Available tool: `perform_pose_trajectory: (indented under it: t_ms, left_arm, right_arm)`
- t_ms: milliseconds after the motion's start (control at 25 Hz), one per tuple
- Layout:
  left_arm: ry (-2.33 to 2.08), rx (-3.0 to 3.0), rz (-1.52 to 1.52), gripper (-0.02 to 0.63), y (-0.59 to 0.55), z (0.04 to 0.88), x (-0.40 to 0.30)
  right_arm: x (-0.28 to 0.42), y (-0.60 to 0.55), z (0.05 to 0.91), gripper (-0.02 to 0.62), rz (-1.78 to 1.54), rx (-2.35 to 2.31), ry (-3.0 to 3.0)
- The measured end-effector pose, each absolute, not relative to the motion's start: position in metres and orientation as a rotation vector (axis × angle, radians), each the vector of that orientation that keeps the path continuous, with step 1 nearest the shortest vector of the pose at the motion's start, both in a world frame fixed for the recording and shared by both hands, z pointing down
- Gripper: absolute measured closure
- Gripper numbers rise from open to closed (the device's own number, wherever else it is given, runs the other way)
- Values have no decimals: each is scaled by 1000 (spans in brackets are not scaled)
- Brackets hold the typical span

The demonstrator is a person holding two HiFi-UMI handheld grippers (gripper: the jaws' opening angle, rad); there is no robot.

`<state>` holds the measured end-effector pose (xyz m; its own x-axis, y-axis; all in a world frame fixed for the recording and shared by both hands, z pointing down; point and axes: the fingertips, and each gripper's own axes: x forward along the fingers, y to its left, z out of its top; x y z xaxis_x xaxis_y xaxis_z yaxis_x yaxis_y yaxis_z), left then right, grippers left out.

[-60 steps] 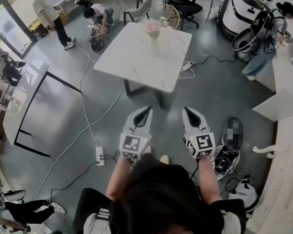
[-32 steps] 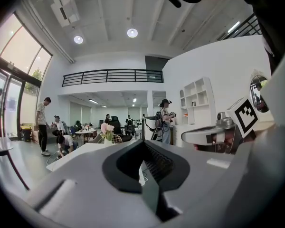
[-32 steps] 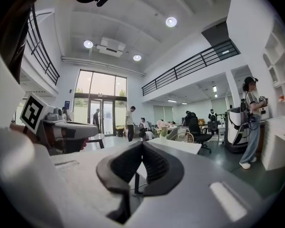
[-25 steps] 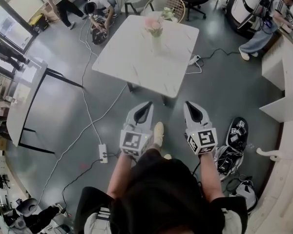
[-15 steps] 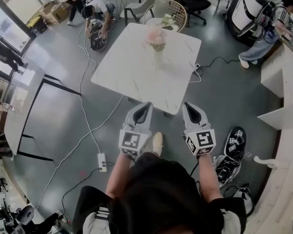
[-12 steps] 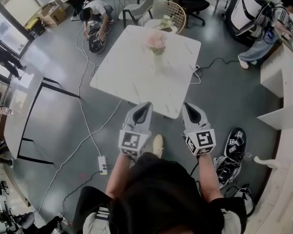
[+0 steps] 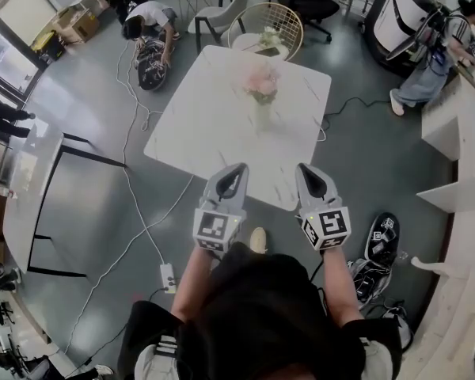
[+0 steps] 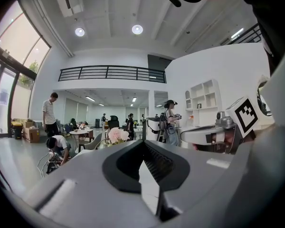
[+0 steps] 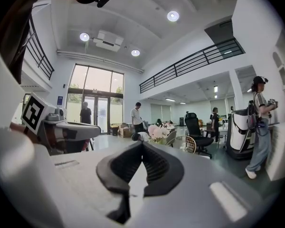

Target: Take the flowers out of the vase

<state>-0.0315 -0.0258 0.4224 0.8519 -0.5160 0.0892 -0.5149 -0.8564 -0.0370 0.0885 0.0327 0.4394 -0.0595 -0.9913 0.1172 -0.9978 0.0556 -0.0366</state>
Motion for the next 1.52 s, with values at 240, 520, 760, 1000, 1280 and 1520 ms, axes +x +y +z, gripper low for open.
perform_pose_trajectory:
  t_ms: [240, 520, 760, 1000, 1280, 1520]
  left_arm:
    - [844, -3005, -124, 598, -62, 420, -31]
    - [855, -3012, -114, 598, -89, 424, -27]
    - [899, -3010, -111, 598, -107, 425, -19]
    - [990, -2994, -121, 598, -132, 431, -6]
    - [1085, -2992, -175, 598, -160, 445, 15]
    - [1159, -2988, -233, 598, -181, 464, 28]
  right_arm:
    - [87, 1, 434, 592, 140, 2111, -2235]
    - [94, -32, 433, 592, 130, 2089, -2234]
    - [104, -54, 438, 592, 151, 2060, -2256]
    - [122, -89, 442, 592, 155, 1988, -2303]
    - [142, -127, 457, 592, 200, 1900, -2346]
    - [155, -154, 479, 592, 258, 1817, -2386]
